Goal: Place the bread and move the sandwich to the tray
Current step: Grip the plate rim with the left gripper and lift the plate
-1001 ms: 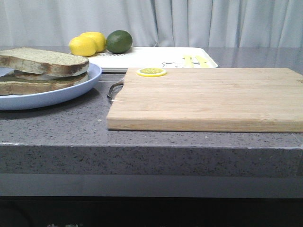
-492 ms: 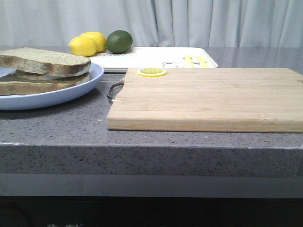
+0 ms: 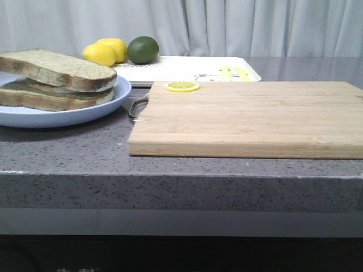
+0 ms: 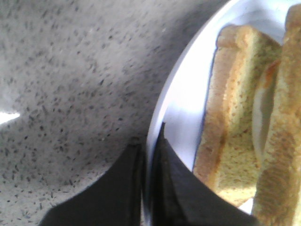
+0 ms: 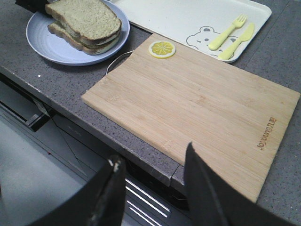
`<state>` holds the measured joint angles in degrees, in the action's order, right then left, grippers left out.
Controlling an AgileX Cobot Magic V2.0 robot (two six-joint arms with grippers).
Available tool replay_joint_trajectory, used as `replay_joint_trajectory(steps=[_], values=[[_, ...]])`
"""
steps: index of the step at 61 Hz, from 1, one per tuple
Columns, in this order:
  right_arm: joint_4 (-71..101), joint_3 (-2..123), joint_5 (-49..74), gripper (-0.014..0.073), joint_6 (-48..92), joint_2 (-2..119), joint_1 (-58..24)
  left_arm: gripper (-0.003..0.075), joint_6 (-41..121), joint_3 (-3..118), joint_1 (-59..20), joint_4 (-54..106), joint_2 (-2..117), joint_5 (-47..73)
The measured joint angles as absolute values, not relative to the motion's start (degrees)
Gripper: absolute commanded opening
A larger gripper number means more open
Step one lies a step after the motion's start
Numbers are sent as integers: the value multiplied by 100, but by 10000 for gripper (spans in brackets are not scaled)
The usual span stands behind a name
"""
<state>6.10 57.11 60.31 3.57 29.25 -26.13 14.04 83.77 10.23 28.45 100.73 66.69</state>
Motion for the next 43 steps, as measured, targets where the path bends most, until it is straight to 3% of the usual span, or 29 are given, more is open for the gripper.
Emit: replay_joint_trajectory(steps=[22,43], values=[[610,5711,6034,330,357,2925,-2613,-20,1444,9630,975,3834,9942,6922],[610,5711,6044,330,346,2925,-2613,-20,1305,10325,159,3992,10380,6336]])
